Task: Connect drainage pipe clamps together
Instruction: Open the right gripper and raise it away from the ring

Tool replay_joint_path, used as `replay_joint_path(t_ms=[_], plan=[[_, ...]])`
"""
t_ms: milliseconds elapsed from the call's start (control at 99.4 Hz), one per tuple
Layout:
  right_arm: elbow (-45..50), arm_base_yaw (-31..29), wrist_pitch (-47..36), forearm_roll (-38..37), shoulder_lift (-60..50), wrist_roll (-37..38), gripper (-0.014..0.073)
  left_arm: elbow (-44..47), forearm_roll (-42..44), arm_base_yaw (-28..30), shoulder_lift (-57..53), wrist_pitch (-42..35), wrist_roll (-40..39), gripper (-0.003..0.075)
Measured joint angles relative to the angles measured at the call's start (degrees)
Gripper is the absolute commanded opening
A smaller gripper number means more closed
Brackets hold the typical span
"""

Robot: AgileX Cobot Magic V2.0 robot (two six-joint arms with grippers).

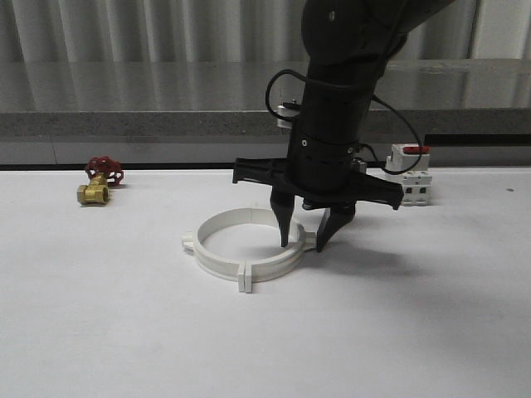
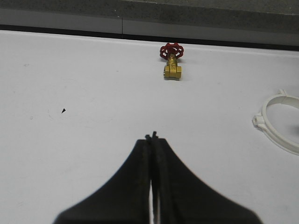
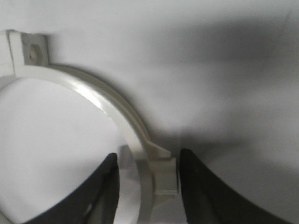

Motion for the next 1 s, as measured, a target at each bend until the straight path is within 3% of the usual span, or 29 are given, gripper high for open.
replay_joint_path(t_ms=[342, 704, 996], plan=[[0.0, -0.38, 0.66, 0.1, -1.95, -2.79, 0.0345, 0.0, 0.0, 0.0, 0.0, 0.0, 0.0, -0.002], [0.4, -6.47, 5.57, -3.37, -15.63, -12.47, 0.0345, 0.0, 0.0, 0.0, 0.0, 0.04, 0.0, -0.002], [14.15, -13.28, 5.96, -10.83, -34.43, -13.92, 0.0345, 0.0, 0.0, 0.0, 0.0, 0.04, 0.0, -0.002]])
